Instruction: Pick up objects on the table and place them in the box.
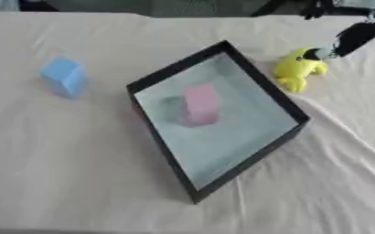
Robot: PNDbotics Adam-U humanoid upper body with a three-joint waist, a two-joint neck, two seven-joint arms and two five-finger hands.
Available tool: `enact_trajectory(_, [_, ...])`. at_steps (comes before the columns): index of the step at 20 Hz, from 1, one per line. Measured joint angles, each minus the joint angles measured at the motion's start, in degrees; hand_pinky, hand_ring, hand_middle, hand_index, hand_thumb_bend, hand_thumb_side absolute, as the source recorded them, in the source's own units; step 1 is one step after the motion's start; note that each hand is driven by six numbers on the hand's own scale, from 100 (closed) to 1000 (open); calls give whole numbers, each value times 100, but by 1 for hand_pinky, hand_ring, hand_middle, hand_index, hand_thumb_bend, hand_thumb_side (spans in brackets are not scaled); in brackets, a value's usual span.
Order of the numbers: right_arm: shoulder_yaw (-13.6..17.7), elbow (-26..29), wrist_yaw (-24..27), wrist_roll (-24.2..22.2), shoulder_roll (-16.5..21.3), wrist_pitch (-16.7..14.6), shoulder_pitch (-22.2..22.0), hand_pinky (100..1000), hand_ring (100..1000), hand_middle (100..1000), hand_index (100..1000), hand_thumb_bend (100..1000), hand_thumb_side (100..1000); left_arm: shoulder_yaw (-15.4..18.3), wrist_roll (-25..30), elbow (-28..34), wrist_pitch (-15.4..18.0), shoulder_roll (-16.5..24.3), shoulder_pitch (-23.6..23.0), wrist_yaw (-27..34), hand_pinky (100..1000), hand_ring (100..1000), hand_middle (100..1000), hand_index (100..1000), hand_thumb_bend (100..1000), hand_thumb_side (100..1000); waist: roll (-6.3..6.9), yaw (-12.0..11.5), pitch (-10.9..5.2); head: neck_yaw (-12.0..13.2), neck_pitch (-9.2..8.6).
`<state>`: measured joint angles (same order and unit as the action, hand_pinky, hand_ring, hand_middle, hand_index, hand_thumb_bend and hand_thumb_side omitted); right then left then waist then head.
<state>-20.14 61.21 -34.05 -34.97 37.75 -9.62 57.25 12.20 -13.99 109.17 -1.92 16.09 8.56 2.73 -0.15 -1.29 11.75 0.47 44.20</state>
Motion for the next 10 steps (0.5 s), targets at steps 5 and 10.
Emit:
enact_trajectory(5, [98, -662, -543, 173, -285, -254, 186, 905, 895, 840, 918, 459, 367, -1, 20, -1, -6, -5, 0, 0, 833, 746, 774, 776, 100, 799, 1, -24, 1, -14, 0])
enact_trajectory(10, [205, -1171, -990, 340, -507, -425, 289, 904, 899, 845, 919, 462, 385, -2, 32, -1, -10, -18, 1, 1, 833, 746, 774, 776, 100, 799, 8, -66, 38, -32, 0])
